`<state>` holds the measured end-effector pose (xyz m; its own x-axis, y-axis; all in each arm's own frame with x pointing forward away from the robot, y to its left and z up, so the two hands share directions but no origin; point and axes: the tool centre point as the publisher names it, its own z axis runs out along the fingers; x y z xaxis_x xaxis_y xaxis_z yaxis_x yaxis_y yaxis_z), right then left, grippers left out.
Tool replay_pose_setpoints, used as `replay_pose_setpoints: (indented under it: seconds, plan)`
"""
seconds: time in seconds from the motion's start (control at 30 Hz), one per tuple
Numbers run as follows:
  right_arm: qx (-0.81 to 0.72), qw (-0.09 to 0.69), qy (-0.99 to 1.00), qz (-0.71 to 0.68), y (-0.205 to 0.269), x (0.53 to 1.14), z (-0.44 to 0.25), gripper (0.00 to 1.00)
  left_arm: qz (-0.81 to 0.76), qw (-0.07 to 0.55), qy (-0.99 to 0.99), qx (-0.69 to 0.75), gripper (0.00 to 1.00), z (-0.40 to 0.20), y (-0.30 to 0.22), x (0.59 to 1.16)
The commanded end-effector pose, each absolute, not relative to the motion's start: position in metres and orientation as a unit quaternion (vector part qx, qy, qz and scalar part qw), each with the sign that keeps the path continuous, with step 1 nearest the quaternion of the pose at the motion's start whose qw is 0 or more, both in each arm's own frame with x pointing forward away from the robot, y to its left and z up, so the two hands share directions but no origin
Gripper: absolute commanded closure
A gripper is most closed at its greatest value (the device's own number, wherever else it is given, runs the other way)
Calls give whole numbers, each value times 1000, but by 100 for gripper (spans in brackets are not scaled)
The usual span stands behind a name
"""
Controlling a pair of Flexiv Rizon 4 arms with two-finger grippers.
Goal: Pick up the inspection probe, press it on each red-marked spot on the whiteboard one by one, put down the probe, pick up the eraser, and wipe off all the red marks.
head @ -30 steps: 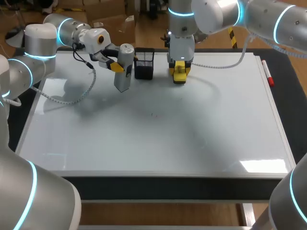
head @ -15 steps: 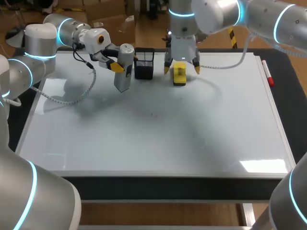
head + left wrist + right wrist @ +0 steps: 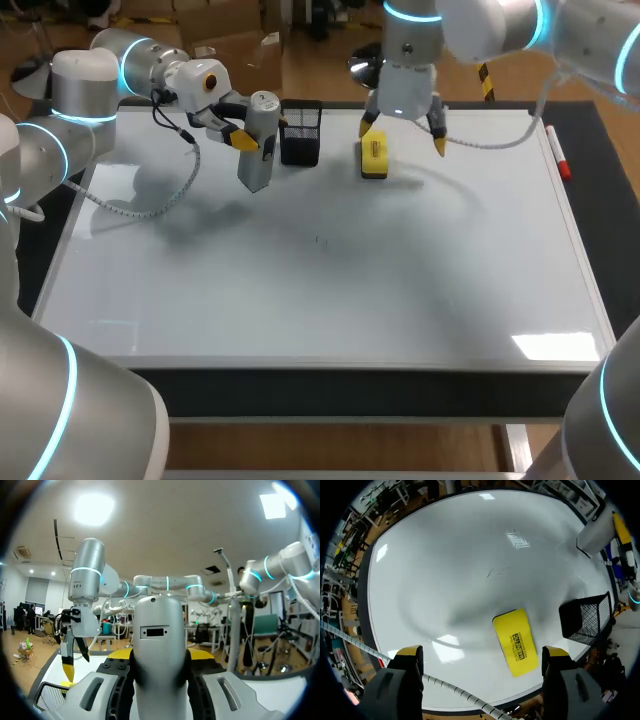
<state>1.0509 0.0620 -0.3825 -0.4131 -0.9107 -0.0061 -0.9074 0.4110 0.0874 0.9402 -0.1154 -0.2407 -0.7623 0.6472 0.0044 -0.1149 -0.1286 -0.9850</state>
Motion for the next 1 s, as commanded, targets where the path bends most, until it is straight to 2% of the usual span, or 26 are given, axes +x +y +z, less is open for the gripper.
replay_pose_setpoints:
  seconds: [0.03, 0.3, 0.43, 1.0]
  plan:
    - [491, -24, -870, -40, 27, 1029, -357, 0, 709, 294, -590, -251, 100, -243, -115, 948]
    - [382, -63, -920, -57, -12, 1014, -325, 0, 709, 294, -590, -251, 100, -243, -115, 948]
    - [326, -51, -942, -65, -31, 1009, -313, 0, 709, 294, -590, -251, 100, -243, -115, 948]
    - [189, -178, -952, -163, -65, 984, -278, 0, 709, 294, -590, -251, 100, -243, -115, 948]
